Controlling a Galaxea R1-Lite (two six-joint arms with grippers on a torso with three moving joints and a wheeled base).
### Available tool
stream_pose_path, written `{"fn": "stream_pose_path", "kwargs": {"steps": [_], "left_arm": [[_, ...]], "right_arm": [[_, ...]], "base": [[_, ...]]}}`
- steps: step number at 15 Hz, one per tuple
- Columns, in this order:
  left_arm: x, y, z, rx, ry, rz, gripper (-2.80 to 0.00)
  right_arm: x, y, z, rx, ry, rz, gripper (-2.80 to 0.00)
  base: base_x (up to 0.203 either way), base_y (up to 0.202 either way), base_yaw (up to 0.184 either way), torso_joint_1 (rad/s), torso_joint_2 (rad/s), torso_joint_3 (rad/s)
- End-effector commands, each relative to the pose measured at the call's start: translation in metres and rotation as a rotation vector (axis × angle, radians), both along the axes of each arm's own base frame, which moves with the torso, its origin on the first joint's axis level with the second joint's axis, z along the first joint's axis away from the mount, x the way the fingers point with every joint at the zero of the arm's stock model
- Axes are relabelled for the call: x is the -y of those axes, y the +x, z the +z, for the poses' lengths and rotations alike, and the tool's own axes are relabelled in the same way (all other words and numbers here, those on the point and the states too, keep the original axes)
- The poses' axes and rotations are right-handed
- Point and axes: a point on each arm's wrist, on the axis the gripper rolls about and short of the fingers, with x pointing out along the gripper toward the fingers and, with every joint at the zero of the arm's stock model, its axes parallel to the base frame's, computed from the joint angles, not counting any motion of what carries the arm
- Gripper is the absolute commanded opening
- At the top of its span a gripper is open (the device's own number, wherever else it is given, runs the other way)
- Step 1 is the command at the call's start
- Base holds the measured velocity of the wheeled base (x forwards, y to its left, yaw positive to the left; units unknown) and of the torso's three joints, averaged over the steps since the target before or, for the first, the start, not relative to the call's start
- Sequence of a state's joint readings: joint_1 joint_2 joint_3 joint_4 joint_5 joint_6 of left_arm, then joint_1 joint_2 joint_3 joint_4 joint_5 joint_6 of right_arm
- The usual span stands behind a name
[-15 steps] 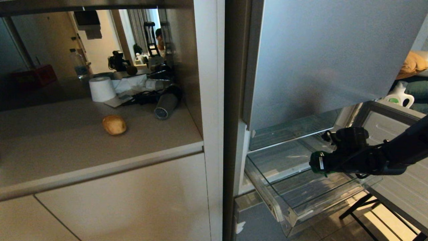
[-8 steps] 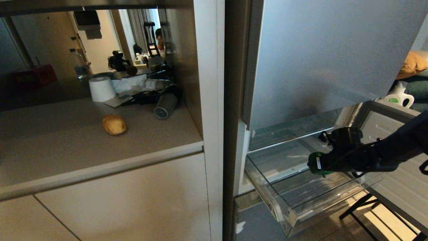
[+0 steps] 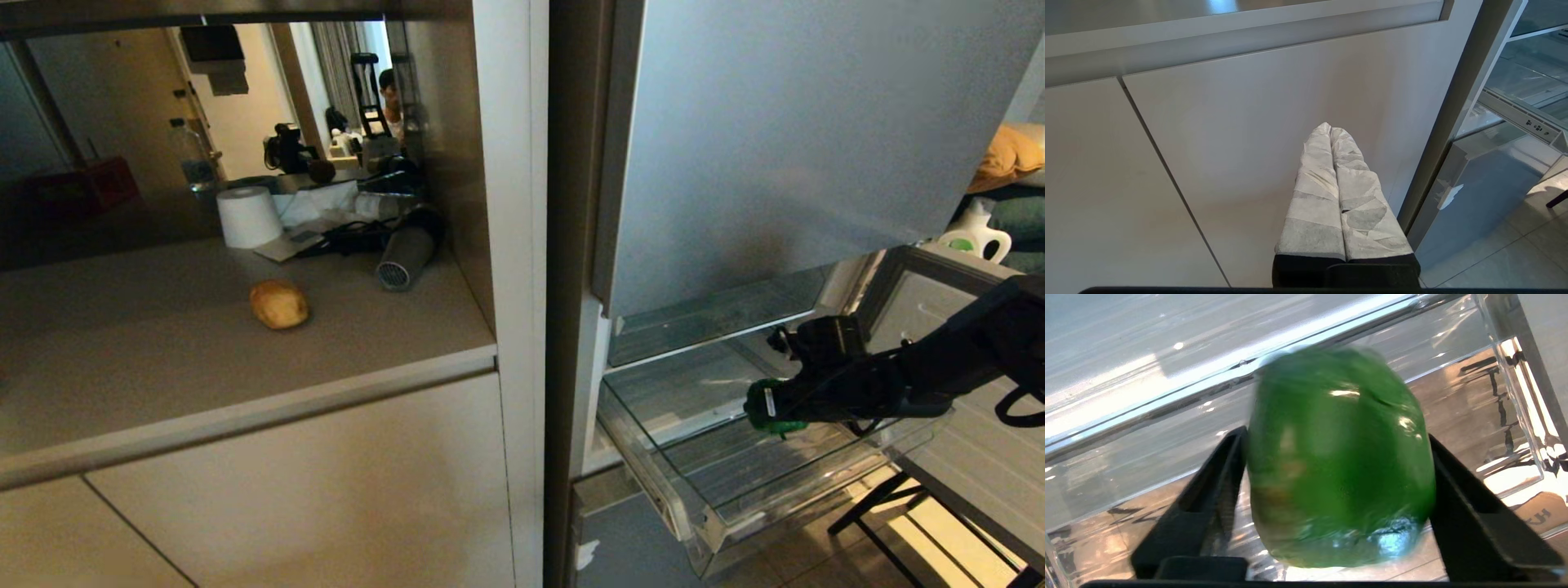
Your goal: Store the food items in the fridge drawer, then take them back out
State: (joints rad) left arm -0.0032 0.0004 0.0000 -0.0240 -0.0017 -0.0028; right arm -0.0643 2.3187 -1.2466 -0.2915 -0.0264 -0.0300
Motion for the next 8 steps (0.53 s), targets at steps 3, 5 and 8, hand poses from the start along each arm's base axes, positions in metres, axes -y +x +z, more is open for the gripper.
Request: {"fn": "stream_pose_path", "kwargs": {"steps": [3,5,8], "left_arm": [[0.000,0.001,-0.003,-0.011,0.000,0.000,-2.80],[0.000,0.001,-0.003,-0.010,0.000,0.000,-2.80],[0.000,0.001,-0.003,-0.011,0.000,0.000,-2.80]], "right_arm": [[0.000,0.000,0.009,0.025,0.001,-0.005,0.00],[0.000,-0.002,0.017,0.041,0.001,-0.006,0.00],[-0.001,-0.014,0.039,0.074,0.004,-0.001,-0.53]], "base": [[0.000,0.000,0.000,0.000,0.00,0.000],[0.000,0.000,0.000,0.000,0.00,0.000],[0.000,0.000,0.000,0.000,0.00,0.000]]}}
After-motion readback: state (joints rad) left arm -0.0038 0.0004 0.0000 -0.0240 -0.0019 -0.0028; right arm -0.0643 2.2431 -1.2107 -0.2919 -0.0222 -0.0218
